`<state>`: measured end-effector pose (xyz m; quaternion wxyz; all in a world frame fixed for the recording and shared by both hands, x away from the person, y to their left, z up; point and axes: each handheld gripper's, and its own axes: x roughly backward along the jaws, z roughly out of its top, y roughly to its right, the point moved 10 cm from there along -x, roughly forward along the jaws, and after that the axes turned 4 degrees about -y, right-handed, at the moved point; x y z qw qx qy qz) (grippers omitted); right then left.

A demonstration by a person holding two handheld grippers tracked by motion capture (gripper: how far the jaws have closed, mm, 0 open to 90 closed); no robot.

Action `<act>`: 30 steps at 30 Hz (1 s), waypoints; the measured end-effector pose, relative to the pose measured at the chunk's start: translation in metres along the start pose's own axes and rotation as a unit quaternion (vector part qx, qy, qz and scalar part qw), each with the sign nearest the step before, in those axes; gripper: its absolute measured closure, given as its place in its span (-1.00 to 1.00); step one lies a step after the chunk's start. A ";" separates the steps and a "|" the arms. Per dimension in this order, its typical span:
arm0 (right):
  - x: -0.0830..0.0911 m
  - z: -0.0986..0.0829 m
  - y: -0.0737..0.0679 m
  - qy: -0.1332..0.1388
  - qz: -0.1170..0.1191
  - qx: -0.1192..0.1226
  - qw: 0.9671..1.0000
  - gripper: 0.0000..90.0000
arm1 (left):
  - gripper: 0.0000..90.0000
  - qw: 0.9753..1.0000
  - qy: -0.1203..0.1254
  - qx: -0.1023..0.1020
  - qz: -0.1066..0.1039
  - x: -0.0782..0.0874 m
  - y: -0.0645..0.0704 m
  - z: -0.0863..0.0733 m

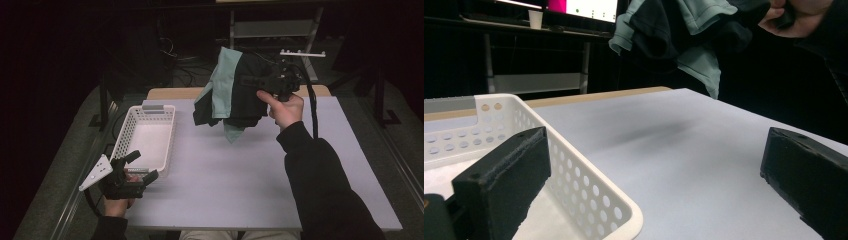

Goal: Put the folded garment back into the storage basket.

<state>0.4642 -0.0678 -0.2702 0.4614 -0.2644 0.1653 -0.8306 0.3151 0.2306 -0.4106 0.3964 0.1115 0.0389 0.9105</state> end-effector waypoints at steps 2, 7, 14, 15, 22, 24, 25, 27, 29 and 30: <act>-0.006 0.001 -0.003 -0.002 0.002 0.002 1.000 0.69 | -1.00 1.000 0.000 0.000 0.001 0.000 0.000 0.000; -0.014 0.005 -0.010 -0.002 0.010 0.003 1.000 0.69 | -1.00 1.000 0.001 0.000 0.001 0.000 0.000 0.000; -0.021 0.011 -0.018 0.001 0.013 0.005 1.000 0.69 | -1.00 1.000 0.000 0.000 0.001 0.000 0.000 0.000; -0.022 0.012 -0.019 0.000 0.014 0.008 1.000 0.69 | -1.00 1.000 0.000 -0.001 0.001 0.000 0.000 0.000; -0.034 0.016 -0.028 0.002 0.023 0.007 1.000 0.69 | -1.00 1.000 0.000 -0.002 0.002 0.001 0.000 0.000; -0.037 0.017 -0.030 0.004 0.027 0.006 1.000 0.69 | -1.00 1.000 0.000 -0.002 0.003 0.001 -0.001 0.000; -0.039 0.018 -0.032 0.005 0.028 0.006 1.000 0.69 | -1.00 1.000 0.000 -0.002 0.003 0.001 -0.001 0.000; -0.042 0.018 -0.034 0.003 0.030 0.006 1.000 0.69 | -1.00 1.000 0.001 -0.002 0.004 0.001 -0.001 0.000; -0.045 0.018 -0.036 0.003 0.031 0.008 0.999 0.69 | -1.00 1.000 0.000 -0.001 0.004 0.001 -0.001 0.000; -0.045 0.018 -0.036 0.003 0.031 0.008 0.999 0.69 | -1.00 1.000 0.000 -0.001 0.004 0.001 -0.001 0.000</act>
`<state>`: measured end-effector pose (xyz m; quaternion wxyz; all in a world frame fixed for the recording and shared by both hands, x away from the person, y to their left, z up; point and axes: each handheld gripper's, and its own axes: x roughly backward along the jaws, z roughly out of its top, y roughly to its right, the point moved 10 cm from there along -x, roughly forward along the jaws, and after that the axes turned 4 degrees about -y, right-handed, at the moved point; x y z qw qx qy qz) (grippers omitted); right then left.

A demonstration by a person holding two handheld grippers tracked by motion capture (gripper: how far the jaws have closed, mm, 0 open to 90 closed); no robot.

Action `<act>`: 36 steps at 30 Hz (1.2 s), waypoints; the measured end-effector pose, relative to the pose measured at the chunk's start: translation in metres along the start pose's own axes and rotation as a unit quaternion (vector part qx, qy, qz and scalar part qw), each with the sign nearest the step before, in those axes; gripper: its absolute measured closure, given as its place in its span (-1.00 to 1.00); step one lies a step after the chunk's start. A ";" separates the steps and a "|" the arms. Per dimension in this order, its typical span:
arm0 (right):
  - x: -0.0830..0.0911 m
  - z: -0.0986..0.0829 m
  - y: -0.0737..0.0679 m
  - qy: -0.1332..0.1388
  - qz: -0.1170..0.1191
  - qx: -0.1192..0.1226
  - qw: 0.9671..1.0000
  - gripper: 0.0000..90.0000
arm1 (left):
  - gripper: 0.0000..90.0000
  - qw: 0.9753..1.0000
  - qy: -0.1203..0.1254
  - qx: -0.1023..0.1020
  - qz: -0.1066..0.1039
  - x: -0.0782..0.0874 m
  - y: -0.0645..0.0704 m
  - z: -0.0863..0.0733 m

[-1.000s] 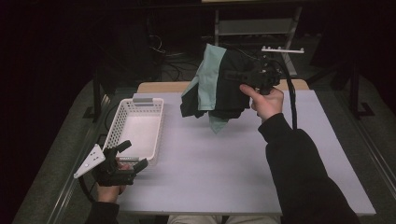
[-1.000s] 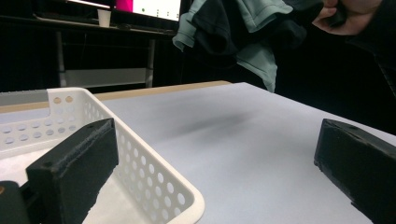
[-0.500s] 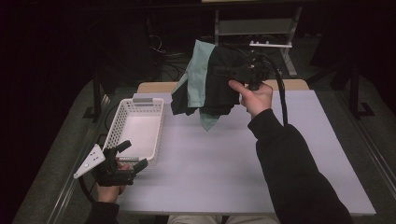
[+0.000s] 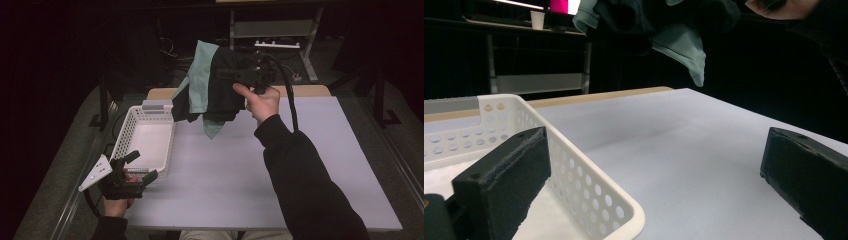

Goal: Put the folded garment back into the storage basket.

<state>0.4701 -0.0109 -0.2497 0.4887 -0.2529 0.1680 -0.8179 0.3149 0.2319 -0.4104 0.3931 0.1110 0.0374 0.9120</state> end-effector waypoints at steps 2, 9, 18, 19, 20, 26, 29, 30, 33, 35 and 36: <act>-0.004 0.001 -0.003 0.000 0.004 -0.002 1.000 0.69 | -1.00 1.000 0.001 -0.001 0.000 0.000 0.000 0.000; -0.016 0.000 -0.008 -0.003 0.010 -0.003 1.000 0.69 | -1.00 1.000 0.001 0.000 0.000 0.000 0.000 0.000; -0.035 0.001 -0.020 -0.006 0.024 0.000 1.000 0.69 | -1.00 1.000 0.007 0.004 0.011 0.003 -0.003 0.001; -0.037 0.002 -0.022 -0.006 0.025 0.000 1.000 0.69 | -1.00 1.000 0.007 0.004 0.011 0.003 -0.003 0.001; -0.039 0.002 -0.024 -0.007 0.026 0.001 1.000 0.69 | -1.00 1.000 0.007 0.003 0.011 0.003 -0.003 0.001; -0.053 0.002 -0.032 -0.010 0.035 0.005 0.999 0.69 | -1.00 1.000 0.003 -0.002 0.010 0.002 -0.001 0.001; -0.061 0.001 -0.035 -0.013 0.039 0.006 0.999 0.69 | -1.00 1.000 0.002 -0.005 0.008 0.002 0.000 0.001; -0.064 0.001 -0.036 -0.013 0.039 0.006 0.999 0.69 | -1.00 1.000 0.003 -0.005 0.008 0.002 0.000 0.001; -0.073 0.000 -0.040 -0.015 0.044 0.006 0.999 0.69 | -1.00 1.000 0.004 -0.005 0.007 0.003 0.000 0.001; -0.080 -0.001 -0.043 -0.016 0.046 0.003 0.999 0.69 | -1.00 1.000 0.004 -0.006 0.007 0.003 0.001 0.001; -0.083 -0.002 -0.044 -0.019 0.047 0.007 0.999 0.69 | -1.00 1.000 0.004 -0.006 0.007 0.003 0.001 0.001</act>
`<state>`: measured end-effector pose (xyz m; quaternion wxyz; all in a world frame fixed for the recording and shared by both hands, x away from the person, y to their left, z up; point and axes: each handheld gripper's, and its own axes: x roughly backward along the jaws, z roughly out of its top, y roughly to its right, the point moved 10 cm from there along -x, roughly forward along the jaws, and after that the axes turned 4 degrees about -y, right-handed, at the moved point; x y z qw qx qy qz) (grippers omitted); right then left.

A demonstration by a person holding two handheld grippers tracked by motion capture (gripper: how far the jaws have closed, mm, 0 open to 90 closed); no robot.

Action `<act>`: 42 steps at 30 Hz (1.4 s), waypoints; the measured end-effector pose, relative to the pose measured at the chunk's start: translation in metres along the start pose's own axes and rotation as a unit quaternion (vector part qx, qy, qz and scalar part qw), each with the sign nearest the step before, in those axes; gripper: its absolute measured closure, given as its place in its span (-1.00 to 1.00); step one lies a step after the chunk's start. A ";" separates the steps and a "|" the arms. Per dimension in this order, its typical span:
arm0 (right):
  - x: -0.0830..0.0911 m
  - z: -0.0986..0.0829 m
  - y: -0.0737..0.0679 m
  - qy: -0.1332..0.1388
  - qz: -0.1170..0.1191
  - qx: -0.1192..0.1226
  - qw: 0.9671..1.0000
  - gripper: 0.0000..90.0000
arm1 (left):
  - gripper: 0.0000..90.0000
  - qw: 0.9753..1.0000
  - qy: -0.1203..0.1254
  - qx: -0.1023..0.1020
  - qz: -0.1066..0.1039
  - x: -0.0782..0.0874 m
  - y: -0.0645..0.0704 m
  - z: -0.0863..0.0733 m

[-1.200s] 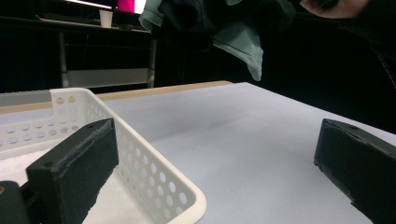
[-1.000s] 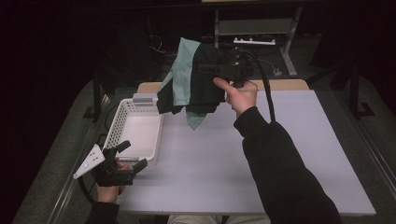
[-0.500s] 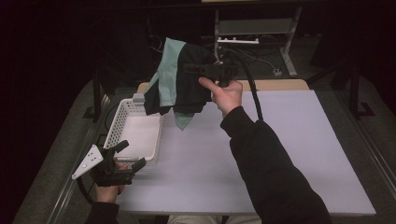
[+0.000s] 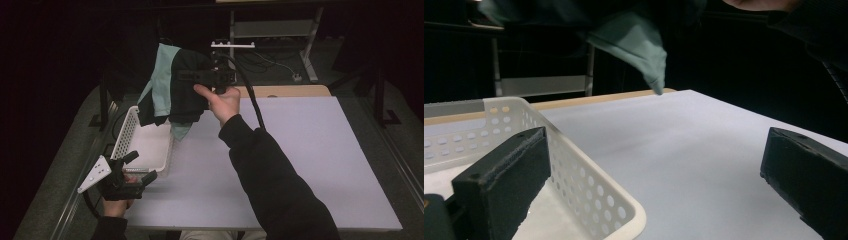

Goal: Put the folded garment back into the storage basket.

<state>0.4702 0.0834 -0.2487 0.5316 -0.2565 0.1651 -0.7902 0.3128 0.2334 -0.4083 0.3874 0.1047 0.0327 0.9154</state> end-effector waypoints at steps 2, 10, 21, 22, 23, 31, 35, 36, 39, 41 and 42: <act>-0.007 -0.001 -0.002 -0.002 0.000 0.003 1.000 0.69 | -1.00 1.000 0.001 0.000 0.000 0.000 0.000 0.000; -0.028 -0.009 -0.005 -0.010 0.012 -0.003 1.000 0.69 | -1.00 1.000 0.002 0.001 0.001 0.001 0.001 0.001; -0.050 -0.013 -0.009 -0.006 0.017 -0.013 1.000 0.69 | -1.00 1.000 0.003 -0.002 0.000 0.001 0.001 0.001; -0.053 -0.014 -0.010 -0.005 0.018 -0.015 1.000 0.69 | -1.00 1.000 0.003 -0.002 0.000 0.001 0.001 0.001; -0.055 -0.015 -0.011 -0.005 0.020 -0.014 1.000 0.69 | -1.00 1.000 0.004 -0.003 0.000 0.001 0.001 0.001; -0.078 -0.027 -0.013 -0.017 0.027 -0.013 0.999 0.69 | -1.00 1.000 0.011 -0.004 0.005 0.003 0.000 0.003; -0.089 -0.035 -0.014 -0.027 0.027 -0.014 0.999 0.69 | -1.00 1.000 0.014 -0.005 0.007 0.004 0.000 0.004; -0.091 -0.037 -0.013 -0.028 0.027 -0.013 0.999 0.69 | -1.00 1.000 0.014 -0.005 0.007 0.004 0.000 0.004; -0.098 -0.041 -0.013 -0.031 0.031 -0.016 0.999 0.69 | -1.00 1.000 0.013 -0.007 0.007 0.004 0.000 0.004; -0.102 -0.044 -0.014 -0.030 0.036 -0.020 0.999 0.69 | -1.00 1.000 0.013 -0.009 0.007 0.004 0.001 0.004; -0.104 -0.045 -0.014 -0.030 0.037 -0.021 0.999 0.69 | -1.00 1.000 0.013 -0.009 0.007 0.004 0.001 0.004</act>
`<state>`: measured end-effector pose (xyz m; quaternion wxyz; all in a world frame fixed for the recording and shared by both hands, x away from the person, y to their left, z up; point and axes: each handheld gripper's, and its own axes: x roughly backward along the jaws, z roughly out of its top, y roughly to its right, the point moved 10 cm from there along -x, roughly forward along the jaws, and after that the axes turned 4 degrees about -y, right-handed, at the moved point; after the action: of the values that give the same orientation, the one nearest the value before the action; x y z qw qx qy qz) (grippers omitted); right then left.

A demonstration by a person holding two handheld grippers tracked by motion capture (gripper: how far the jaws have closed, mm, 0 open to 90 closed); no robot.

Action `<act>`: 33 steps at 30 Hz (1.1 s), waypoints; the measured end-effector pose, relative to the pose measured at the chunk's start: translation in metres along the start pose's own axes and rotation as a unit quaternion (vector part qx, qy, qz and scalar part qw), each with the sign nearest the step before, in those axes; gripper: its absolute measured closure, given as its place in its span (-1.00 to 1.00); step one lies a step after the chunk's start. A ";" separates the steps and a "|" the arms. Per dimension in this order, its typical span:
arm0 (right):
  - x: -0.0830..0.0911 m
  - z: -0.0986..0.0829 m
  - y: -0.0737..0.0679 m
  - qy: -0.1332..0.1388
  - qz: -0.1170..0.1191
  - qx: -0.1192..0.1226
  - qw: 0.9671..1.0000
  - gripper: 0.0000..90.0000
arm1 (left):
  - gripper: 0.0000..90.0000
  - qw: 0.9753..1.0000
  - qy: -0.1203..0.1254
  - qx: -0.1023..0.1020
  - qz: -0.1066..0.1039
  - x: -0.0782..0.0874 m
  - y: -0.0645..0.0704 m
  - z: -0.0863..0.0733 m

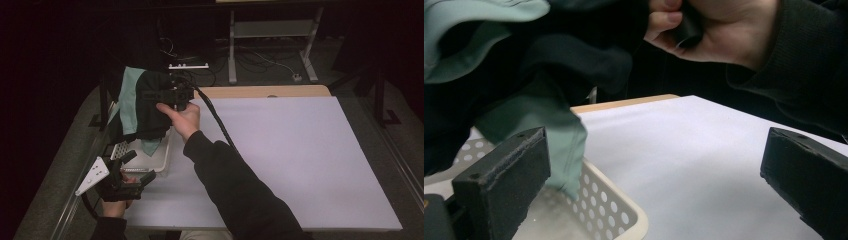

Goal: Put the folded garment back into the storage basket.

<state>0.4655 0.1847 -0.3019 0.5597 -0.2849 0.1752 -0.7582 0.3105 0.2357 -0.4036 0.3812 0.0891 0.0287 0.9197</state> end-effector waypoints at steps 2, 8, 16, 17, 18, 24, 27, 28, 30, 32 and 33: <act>-0.002 -0.001 0.000 0.001 0.001 0.000 1.000 0.69 | -1.00 1.000 0.000 -0.001 0.001 0.000 0.000 0.000; -0.015 -0.016 0.006 -0.011 -0.005 -0.003 1.000 0.69 | -1.00 1.000 0.005 -0.001 0.004 0.001 -0.001 0.001; -0.027 -0.030 0.016 -0.016 -0.006 -0.023 1.000 0.68 | -1.00 0.999 0.021 0.008 0.024 0.006 -0.008 0.005; -0.028 -0.032 0.017 -0.019 -0.006 -0.024 1.000 0.68 | -1.00 0.999 0.023 0.010 0.026 0.007 -0.009 0.005; -0.029 -0.034 0.018 -0.020 -0.006 -0.027 0.999 0.68 | -1.00 0.999 0.023 0.009 0.026 0.007 -0.009 0.005; -0.034 -0.042 0.022 -0.018 -0.005 -0.037 0.999 0.68 | -1.00 0.999 0.021 0.007 0.026 0.006 -0.008 0.005; -0.034 -0.045 0.024 -0.021 -0.013 -0.032 0.999 0.68 | -1.00 0.999 0.023 0.008 0.028 0.007 -0.009 0.005; -0.034 -0.045 0.024 -0.021 -0.013 -0.032 0.999 0.68 | -1.00 0.999 0.023 0.008 0.028 0.007 -0.009 0.005; -0.033 -0.048 0.026 -0.021 -0.013 -0.036 0.999 0.68 | -1.00 0.999 0.023 0.008 0.029 0.007 -0.009 0.005; -0.033 -0.051 0.029 -0.019 -0.012 -0.041 0.999 0.68 | -1.00 0.999 0.022 0.007 0.030 0.007 -0.009 0.005; -0.033 -0.052 0.030 -0.020 -0.012 -0.045 0.999 0.68 | -1.00 0.999 0.022 0.007 0.030 0.007 -0.009 0.005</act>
<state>0.4619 0.2040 -0.3674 0.5404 -0.3267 0.1941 -0.7507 0.3129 0.2468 -0.3987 0.3524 0.0724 0.0405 0.9321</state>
